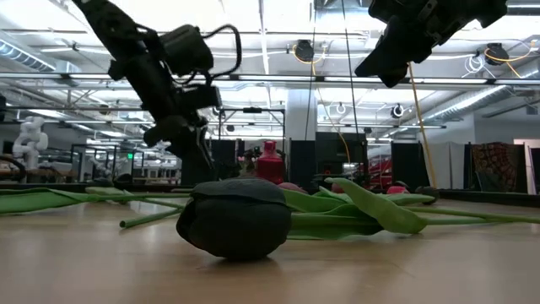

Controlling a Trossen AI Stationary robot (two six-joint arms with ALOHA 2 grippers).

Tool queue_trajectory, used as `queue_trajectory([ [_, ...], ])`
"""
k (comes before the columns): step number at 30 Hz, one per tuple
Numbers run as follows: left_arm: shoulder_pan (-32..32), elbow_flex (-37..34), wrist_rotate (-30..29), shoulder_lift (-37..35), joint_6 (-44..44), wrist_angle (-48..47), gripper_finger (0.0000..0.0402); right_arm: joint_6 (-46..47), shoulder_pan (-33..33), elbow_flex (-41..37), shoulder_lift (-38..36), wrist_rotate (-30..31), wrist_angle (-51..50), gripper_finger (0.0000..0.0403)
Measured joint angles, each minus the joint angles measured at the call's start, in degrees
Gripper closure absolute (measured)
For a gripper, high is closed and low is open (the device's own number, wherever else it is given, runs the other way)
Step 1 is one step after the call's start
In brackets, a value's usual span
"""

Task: Sort flowers into vase by color
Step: Put the middle dark red flower into the transparent vase

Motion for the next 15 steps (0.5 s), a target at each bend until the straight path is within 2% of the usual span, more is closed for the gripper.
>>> queue_trajectory([
  [5,2.56,0.02,3.63,2.4,1.81,0.23,0.0259,0.13,0.0,0.0,0.0,0.0,0.03,0.0403],
  [10,2.48,0.03,3.62,5.21,6.97,4.28,0.02,0.06,0.0,0.0,0.0,0.0,0.04,0.0403],
  [15,2.83,0.07,3.46,7.75,9.04,7.86,0.0186,-0.02,0.04,0.0,0.0,0.0,0.0,0.0403],
])
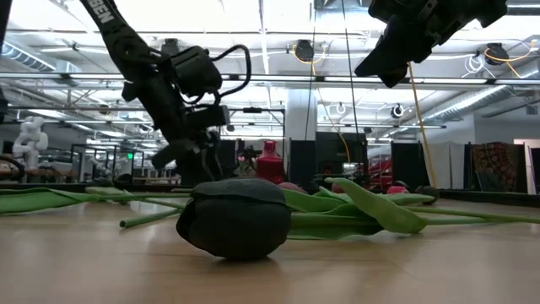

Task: Sort flowers into vase by color
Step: Put the middle dark red flower into the transparent vase

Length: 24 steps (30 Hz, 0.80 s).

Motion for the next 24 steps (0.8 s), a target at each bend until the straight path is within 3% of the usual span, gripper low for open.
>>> queue_trajectory([
  [11,1.43,0.0,0.15,0.78,-0.31,-1.6,0.0194,0.41,0.01,0.0,0.0,0.0,-0.04,0.0403],
  [24,0.52,0.02,0.92,1.18,3.34,-2.6,0.0324,1.46,0.01,0.0,0.0,0.0,0.19,0.0403],
])
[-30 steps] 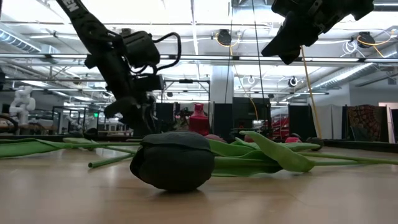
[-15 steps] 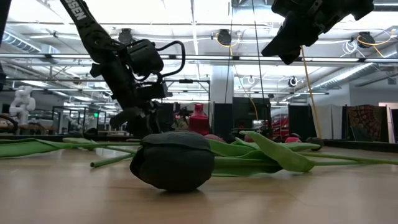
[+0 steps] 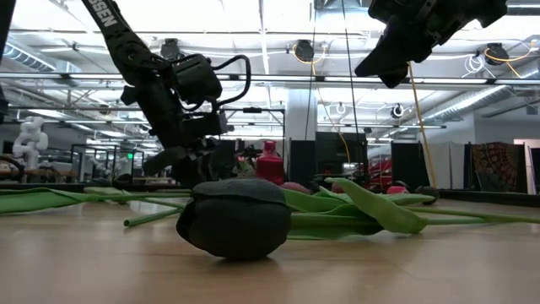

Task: Sort flowers into vase by color
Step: Put the middle dark red flower into the transparent vase

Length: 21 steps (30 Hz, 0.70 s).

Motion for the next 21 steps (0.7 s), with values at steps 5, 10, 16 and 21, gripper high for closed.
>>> queue_trajectory([
  [5,-1.9,-0.02,-1.64,-0.16,3.04,-0.65,0.0376,0.0,0.0,0.0,0.0,0.02,3.16,0.0403],
  [10,-4.4,-0.15,-6.6,-2.76,3.9,-1.31,0.0391,0.0,0.0,0.0,0.0,0.04,5.26,0.0403],
  [16,-8.72,-0.13,-10.35,-11.9,2.21,-6.05,0.039,0.0,0.04,0.0,0.0,0.04,5.36,0.0403],
  [21,-12.91,-0.13,-10.43,-22.38,-2.02,-6.38,0.0391,0.0,0.11,0.0,0.0,0.24,5.41,0.0403],
])
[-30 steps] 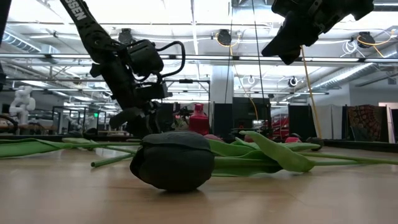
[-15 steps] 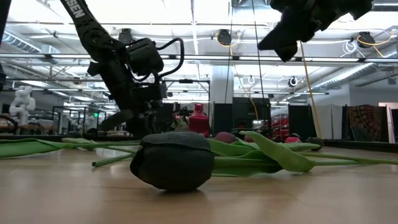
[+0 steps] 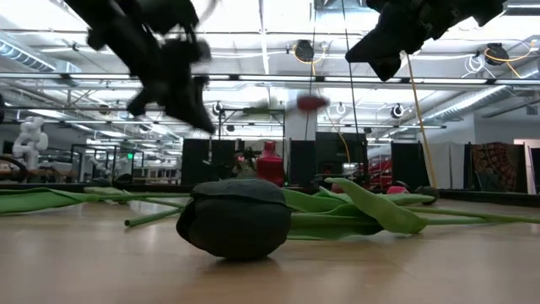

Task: Sort flowers into vase by color
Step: Put the middle dark red flower into the transparent vase

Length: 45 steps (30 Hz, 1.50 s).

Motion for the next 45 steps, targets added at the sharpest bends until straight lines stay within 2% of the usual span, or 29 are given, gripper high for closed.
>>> queue_trajectory([
  [8,-6.34,0.0,-6.0,-13.33,-9.46,1.25,0.0391,3.91,0.0,0.0,0.0,4.63,0.13,0.0403],
  [15,-12.13,0.0,-6.01,-17.33,-10.79,15.9,0.0391,9.05,0.28,0.0,0.06,7.26,0.57,0.0403],
  [20,-15.17,0.02,-5.35,-17.36,-10.83,26.83,0.0391,14.57,3.09,0.0,2.36,9.86,1.06,0.0403],
  [24,-17.19,0.04,-5.28,-17.0,-13.64,29.6,0.0391,15.08,6.12,-0.02,6.19,11.9,4.63,0.0403],
  [28,-19.23,0.04,-5.13,-15.63,-17.09,32.14,0.0391,14.62,7.98,-0.02,10.35,11.82,13.1,0.0403],
  [37,-23.42,0.07,-4.94,-12.07,-18.28,38.3,0.039,10.06,7.71,0.0,17.28,11.27,36.98,0.0403],
  [42,-23.33,0.07,-4.95,-7.97,-17.79,46.68,0.039,9.12,7.74,0.0,19.8,3.93,46.41,0.0403],
  [45,-22.84,0.07,-4.96,-4.68,-16.77,51.29,0.039,9.31,7.78,0.8,21.0,1.98,47.6,0.0399],
])
